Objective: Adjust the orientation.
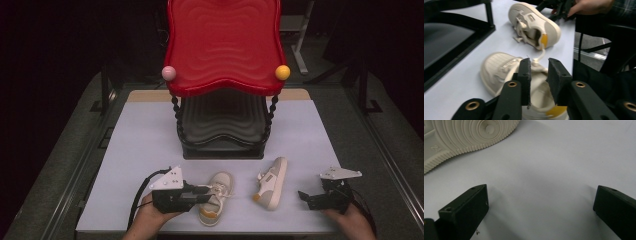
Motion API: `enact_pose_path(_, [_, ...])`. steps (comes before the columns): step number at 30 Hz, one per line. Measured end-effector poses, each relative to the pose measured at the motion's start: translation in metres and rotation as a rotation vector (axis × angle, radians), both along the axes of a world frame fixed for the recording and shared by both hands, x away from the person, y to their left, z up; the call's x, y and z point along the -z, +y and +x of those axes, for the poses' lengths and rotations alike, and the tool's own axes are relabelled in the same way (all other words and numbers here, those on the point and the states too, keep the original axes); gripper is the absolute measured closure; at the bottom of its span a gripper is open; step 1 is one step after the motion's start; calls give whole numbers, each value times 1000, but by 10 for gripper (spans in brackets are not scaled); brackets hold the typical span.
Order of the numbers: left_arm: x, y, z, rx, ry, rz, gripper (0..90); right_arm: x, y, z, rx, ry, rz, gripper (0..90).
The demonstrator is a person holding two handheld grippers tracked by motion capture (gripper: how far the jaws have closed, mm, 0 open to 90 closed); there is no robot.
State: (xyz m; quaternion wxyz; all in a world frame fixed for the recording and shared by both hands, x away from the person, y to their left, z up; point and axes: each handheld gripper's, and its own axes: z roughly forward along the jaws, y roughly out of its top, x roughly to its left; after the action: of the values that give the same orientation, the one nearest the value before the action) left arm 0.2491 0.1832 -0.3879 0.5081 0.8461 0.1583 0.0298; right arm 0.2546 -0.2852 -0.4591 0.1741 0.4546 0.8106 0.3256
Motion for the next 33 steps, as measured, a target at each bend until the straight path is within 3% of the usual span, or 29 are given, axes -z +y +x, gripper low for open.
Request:
enact_pose_path(2, [-2,1,4,-2,-3,-3,712,0,0,0,-1,0,-1,0])
enact_pose_path(7, [-7,-3,27,-1,-10,-5,830,0,0,0,0,0,1,0])
enact_pose_path(9, [-6,-13,41,6,-8,22,898,0,0,0,0,-1,1,0])
enact_pose_path(13, [0,-33,61,46,16,27,899,0,0,0,0,-1,1,0])
enact_pose_path(18, [12,-68,77,139,44,104,899,0,0,0,0,-1,1,0])
enact_pose_path(22, [24,-88,83,180,58,178,899,0,0,0,1,0,2,0])
enact_pose_path(25, [28,-96,88,191,60,214,900,0,0,0,1,0,2,0])
enact_pose_path(28, [33,-100,90,196,35,281,899,0,0,0,1,-1,2,0])
enact_pose_path(30, [33,-99,91,191,43,281,900,0,0,0,1,-1,1,0])
enact_pose_path(33, [31,-95,92,169,23,300,900,0,0,0,0,-1,1,0])
